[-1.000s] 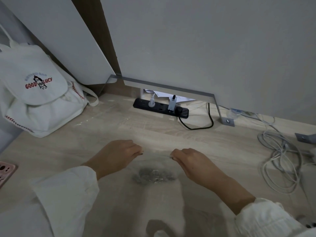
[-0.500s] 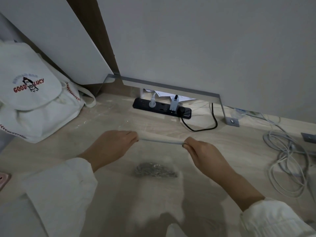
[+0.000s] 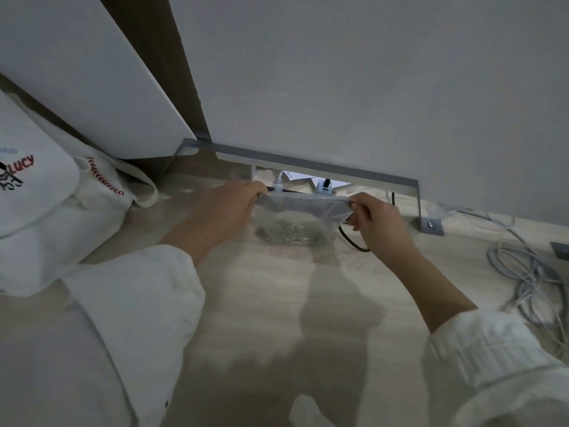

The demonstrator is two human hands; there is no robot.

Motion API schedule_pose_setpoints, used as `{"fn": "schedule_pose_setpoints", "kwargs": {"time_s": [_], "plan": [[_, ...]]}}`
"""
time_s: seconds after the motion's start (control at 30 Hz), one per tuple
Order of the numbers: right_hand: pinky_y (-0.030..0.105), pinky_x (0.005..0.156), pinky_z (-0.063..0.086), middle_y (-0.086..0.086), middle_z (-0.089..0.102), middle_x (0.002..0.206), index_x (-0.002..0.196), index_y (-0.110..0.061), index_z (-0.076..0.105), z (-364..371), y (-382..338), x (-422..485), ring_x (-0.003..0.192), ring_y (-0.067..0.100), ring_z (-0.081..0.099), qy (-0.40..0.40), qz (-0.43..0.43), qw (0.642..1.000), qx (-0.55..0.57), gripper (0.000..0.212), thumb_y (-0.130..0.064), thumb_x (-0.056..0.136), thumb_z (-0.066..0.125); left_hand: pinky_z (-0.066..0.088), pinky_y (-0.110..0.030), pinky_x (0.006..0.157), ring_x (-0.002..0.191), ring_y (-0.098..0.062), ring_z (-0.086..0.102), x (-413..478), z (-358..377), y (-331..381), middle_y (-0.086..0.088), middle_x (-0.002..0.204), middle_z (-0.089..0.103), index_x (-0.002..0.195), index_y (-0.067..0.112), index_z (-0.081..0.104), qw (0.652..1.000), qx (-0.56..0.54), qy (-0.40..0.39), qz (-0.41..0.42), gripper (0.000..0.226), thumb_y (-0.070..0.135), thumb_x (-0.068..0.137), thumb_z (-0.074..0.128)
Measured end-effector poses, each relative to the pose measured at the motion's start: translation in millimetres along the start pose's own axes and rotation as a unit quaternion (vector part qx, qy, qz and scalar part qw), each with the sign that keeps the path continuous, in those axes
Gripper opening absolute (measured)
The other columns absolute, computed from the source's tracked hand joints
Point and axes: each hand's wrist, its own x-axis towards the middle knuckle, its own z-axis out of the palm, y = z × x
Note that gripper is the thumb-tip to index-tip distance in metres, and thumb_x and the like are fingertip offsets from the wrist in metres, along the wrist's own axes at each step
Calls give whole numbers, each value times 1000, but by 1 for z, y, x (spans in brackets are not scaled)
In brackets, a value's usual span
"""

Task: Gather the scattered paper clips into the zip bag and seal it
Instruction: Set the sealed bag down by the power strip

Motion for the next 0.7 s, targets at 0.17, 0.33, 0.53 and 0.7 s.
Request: {"fn": "schedule_pose_setpoints", "kwargs": {"time_s": [0.17, 0.33, 0.53, 0.7], "plan": [[27, 63, 41, -3, 49, 100, 122, -16, 47, 21, -20, -12, 78, 14, 53, 161, 55, 985, 8, 31, -12, 91, 47, 44, -37, 94, 114, -26, 52, -7, 8, -27, -8, 134, 48, 137, 16, 38, 996, -29, 60, -60, 41, 17, 96, 42], [21, 63, 41, -5, 53, 89, 90, -17, 57, 83, -67, -65, 69, 7, 51, 49, 21, 992, 114, 14, -5, 86, 51, 30, -37, 107, 131, -29, 39, -93, 38, -90, -14, 143, 42, 137, 7, 41, 982, -35, 101, -157, 43, 18, 95, 44], [29, 96, 40, 4, 48, 124, 121, -19, 49, 190, -121, -72, 108, 18, 52, -265, 46, 958, 102, 34, -25, 88, 55, 13, -39, 113, 142, -27, 20, -226, 74, -148, -17, 151, 27, 142, 6, 32, 931, -7, 98, -351, 66, 42, 89, 16], [34, 118, 8, 3, -3, 156, 145, -28, 17, 242, -153, -64, 144, 24, 2, -300, -123, 943, -74, 56, -40, 95, 38, 13, -46, 113, 141, -33, 19, -290, 97, -173, -20, 152, 23, 144, 6, 27, 890, 24, 75, -449, 66, 41, 89, 15]]}}
